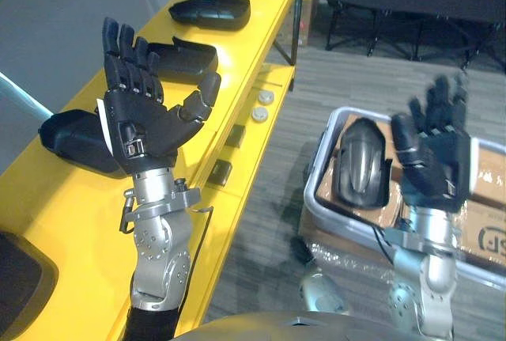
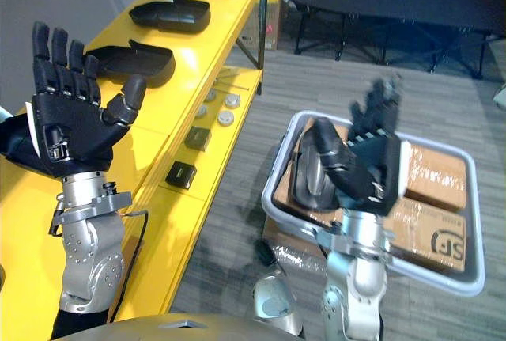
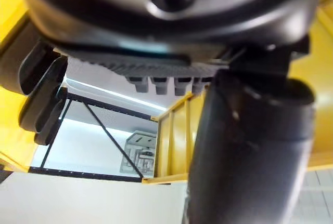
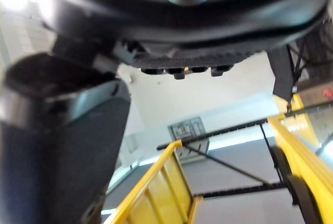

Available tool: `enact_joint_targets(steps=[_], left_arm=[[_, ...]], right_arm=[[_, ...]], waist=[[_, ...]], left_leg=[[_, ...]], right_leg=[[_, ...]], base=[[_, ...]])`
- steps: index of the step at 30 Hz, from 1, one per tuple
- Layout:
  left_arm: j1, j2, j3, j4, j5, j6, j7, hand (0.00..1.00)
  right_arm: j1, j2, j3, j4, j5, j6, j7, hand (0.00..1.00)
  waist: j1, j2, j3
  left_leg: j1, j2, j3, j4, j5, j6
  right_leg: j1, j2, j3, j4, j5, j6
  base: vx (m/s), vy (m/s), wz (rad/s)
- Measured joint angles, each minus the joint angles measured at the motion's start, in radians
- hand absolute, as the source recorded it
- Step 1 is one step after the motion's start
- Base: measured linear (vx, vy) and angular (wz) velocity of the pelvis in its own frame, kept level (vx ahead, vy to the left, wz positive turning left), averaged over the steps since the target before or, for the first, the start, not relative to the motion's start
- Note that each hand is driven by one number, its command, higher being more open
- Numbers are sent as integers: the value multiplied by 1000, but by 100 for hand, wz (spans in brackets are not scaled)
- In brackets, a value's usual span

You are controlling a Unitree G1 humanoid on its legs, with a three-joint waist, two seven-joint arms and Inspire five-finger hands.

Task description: Walk over and take three plastic housings, then place them on the shelf

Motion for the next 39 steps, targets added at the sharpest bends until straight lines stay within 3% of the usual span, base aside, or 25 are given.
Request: enact_joint_targets(steps=[2,4,9,11,12,13,14,15,17,18,19,20,21,22,24,25,26,27,28,29,30,31,33,35,39], left_arm=[[35,0,-2,1,-1,-4,-41,100],[38,-2,-1,1,-2,-16,-56,100],[15,-1,1,-16,-25,-55,-53,100],[16,0,3,-16,-22,-52,-33,100],[15,2,20,-17,-22,-51,-30,100],[2,2,57,-12,-22,-52,-63,100],[-9,7,62,-2,-23,-51,-79,100],[-18,19,69,20,-22,-51,-111,100],[15,18,102,29,-23,-51,-147,100],[21,19,113,29,-27,-52,-159,100],[27,29,161,28,-60,-54,-174,100],[28,32,170,28,-82,-54,-174,100],[29,39,184,28,-118,-54,-172,100],[31,42,199,29,-131,-53,-169,100],[30,50,214,31,-141,-55,-148,100],[28,33,221,43,-141,-56,-125,100],[20,11,215,75,-141,-58,-105,100],[15,-1,207,97,-141,-58,-101,100],[5,-24,183,146,-141,-55,-86,100],[-2,-37,161,184,-130,-51,-60,100],[2,-44,156,189,-123,-51,-49,100],[17,-54,156,181,-102,-56,-41,100],[35,-56,157,158,-76,-63,-25,100],[46,-60,158,137,-30,-65,-10,100],[86,-63,165,114,-36,-62,-39,100]], right_arm=[[24,22,38,12,3,10,-56,100],[74,55,43,18,4,24,-85,100],[198,84,62,13,7,33,-38,100],[187,71,64,13,11,33,0,100],[151,59,66,13,12,32,23,100],[101,51,69,12,21,14,37,100],[82,50,70,16,34,0,39,100],[50,50,73,28,50,-14,29,100],[-1,41,93,97,47,-19,1,100],[-12,41,103,117,39,-18,-8,100],[-33,45,130,164,33,-15,-21,100],[-35,50,136,175,15,-6,-27,100],[-34,65,139,191,-41,22,-36,100],[-29,79,141,207,-88,57,-36,100],[-25,77,151,217,-123,114,-18,100],[-32,48,149,221,-129,145,1,100],[-28,6,126,222,-126,156,16,100],[-25,-11,110,223,-126,163,21,100],[-18,-33,62,230,-126,174,21,100],[-5,-38,9,232,-117,174,19,100],[-1,-40,-20,230,-114,171,15,100],[-3,-46,-69,229,-105,160,-1,100],[-3,-50,-117,228,-108,155,-27,100],[35,-47,-120,219,-110,156,-49,100],[89,-48,-87,220,-185,196,-71,100]], waist=[[31,-21,14],[38,-16,21],[44,-16,24],[43,-20,27],[49,-26,26],[56,-25,28],[55,-31,26],[53,-45,29],[71,-56,27],[80,-56,26],[101,-60,24],[108,-62,24],[109,-71,19],[109,-85,10],[109,-115,-7],[107,-107,-14],[90,-70,-12],[76,-60,-8],[40,-48,-4],[19,-58,1],[19,-61,1],[26,-56,-1],[43,-41,-5],[41,-30,-12],[52,-33,-8]], left_leg=[[-3,-1,-25,30,-6,-11],[-17,10,-60,90,-19,-32],[-6,12,-3,188,-33,-41],[17,7,49,194,-27,-28],[-6,1,62,202,1,15],[-21,10,68,172,12,24],[-17,9,75,143,11,23],[-14,7,75,104,12,22],[-25,33,67,110,30,-1],[-30,44,67,113,33,-8],[-41,70,75,117,45,-29],[-46,82,79,120,50,-38],[-57,101,84,122,61,-60],[-60,121,98,120,75,-86],[-60,152,128,118,90,-116],[-61,193,144,120,104,-141],[-72,243,141,120,125,-151],[-77,256,135,124,145,-147],[-106,273,107,153,200,-112],[-153,276,88,224,254,-21],[-165,266,75,238,247,-22],[-177,217,31,213,217,-57],[-195,131,-17,125,213,-47],[-170,110,-52,50,211,-32],[-159,74,-63,-24,213,-47]], right_leg=[[-14,-4,-41,79,-1,-5],[-24,2,-82,171,-33,35],[-27,6,-129,249,-28,31],[-27,2,-205,235,50,-26],[-17,7,-217,127,199,-41],[-49,1,-265,188,170,-48],[-84,-7,-299,329,46,-101],[-127,-41,-344,580,-136,-144],[-96,-116,-397,776,-243,-147],[-80,-142,-411,781,-247,-140],[-43,-208,-425,756,-248,-131],[-29,-230,-429,738,-245,-125],[3,-266,-442,677,-228,-97],[44,-280,-457,576,-198,-2],[92,-266,-510,433,-178,80],[105,-217,-537,372,-221,78],[109,-165,-552,328,-228,67],[116,-146,-555,309,-232,59],[137,-126,-571,276,-225,42],[162,-125,-573,236,-210,18],[167,-131,-568,217,-200,5],[164,-124,-545,187,-188,-7],[137,-106,-499,175,-172,-15],[116,-94,-488,180,-169,-13],[90,-116,-488,173,-138,5]], base=[[-48,28,33],[50,-13,52],[-3,18,-22],[-134,20,-74],[-243,7,-86],[-252,7,-65],[-238,-19,5],[-206,-19,53],[-182,-59,32],[-95,-140,-15],[-47,-159,-24],[-41,-263,-33],[-10,-307,-39],[-6,-343,-45],[4,-434,-74],[11,-533,-101],[21,-412,-80],[33,-391,-29],[38,-354,1],[26,-336,-4],[3,-222,-44],[-2,-109,-67],[16,-67,-81],[31,-72,-34],[-34,67,-2]])
